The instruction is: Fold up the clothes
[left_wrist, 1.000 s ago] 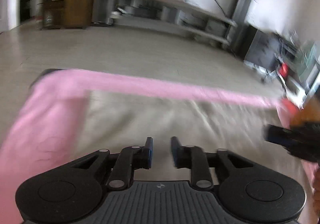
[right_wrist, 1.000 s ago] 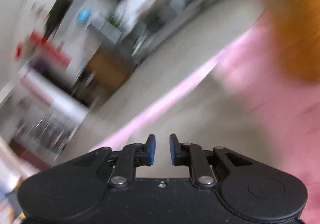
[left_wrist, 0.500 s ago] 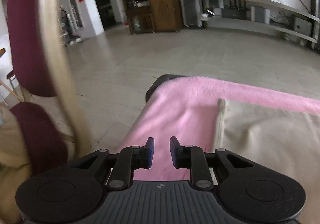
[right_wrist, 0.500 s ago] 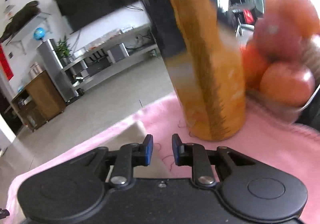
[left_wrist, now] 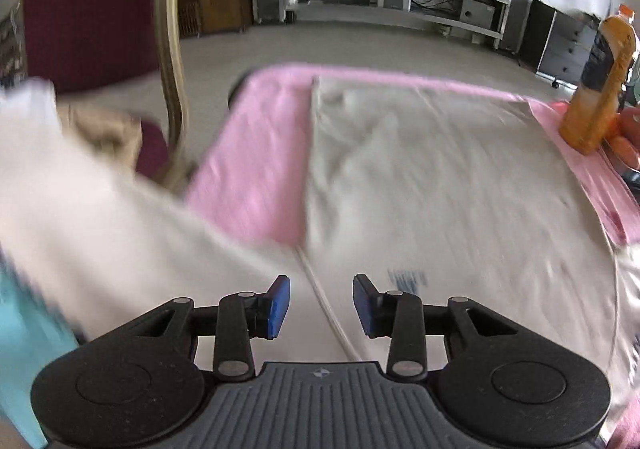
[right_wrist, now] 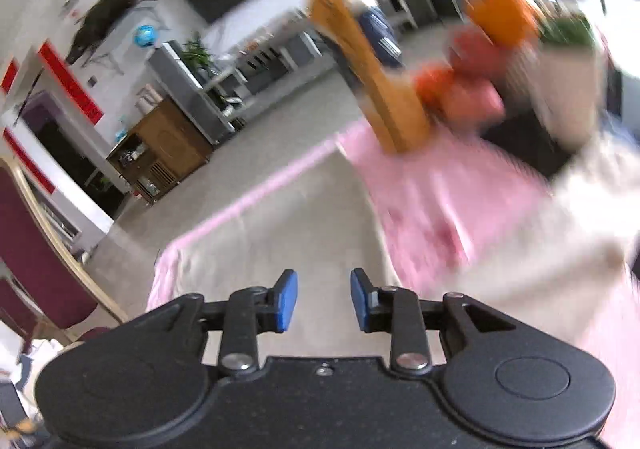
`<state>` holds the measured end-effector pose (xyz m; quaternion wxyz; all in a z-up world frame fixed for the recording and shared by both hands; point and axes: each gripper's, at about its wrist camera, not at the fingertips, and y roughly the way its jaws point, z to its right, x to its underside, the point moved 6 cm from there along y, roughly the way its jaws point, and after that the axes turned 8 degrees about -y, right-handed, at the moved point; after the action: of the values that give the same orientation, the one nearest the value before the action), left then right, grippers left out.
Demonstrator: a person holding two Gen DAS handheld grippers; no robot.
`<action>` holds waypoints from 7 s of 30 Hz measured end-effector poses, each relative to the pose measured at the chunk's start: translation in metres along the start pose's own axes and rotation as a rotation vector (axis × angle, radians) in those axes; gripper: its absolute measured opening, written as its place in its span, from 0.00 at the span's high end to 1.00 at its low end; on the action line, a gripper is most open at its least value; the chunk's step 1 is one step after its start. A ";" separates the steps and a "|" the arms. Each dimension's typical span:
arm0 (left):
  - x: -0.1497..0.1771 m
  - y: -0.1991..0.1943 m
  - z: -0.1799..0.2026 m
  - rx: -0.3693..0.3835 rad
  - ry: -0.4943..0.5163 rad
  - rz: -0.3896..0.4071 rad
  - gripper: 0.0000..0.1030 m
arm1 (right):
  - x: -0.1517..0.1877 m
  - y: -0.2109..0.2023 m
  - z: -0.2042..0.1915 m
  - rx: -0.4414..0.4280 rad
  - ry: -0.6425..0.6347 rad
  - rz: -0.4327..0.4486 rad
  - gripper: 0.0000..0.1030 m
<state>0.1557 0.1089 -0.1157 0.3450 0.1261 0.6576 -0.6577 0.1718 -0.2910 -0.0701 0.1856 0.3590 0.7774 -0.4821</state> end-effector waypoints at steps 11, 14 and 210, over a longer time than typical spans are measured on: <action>0.031 0.031 0.030 0.059 0.017 -0.042 0.68 | 0.047 0.072 0.020 -0.146 0.217 -0.255 0.79; 0.030 0.034 0.029 0.038 0.052 -0.022 0.66 | 0.056 0.094 0.002 -0.154 0.112 -0.303 0.79; 0.020 0.009 0.007 -0.008 0.038 -0.033 0.94 | 0.072 0.033 0.054 0.115 -0.030 -0.320 0.81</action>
<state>0.1488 0.0974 -0.1343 0.3220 0.1264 0.6687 -0.6582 0.1442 -0.3027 -0.1614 0.0972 0.2337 0.7929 -0.5543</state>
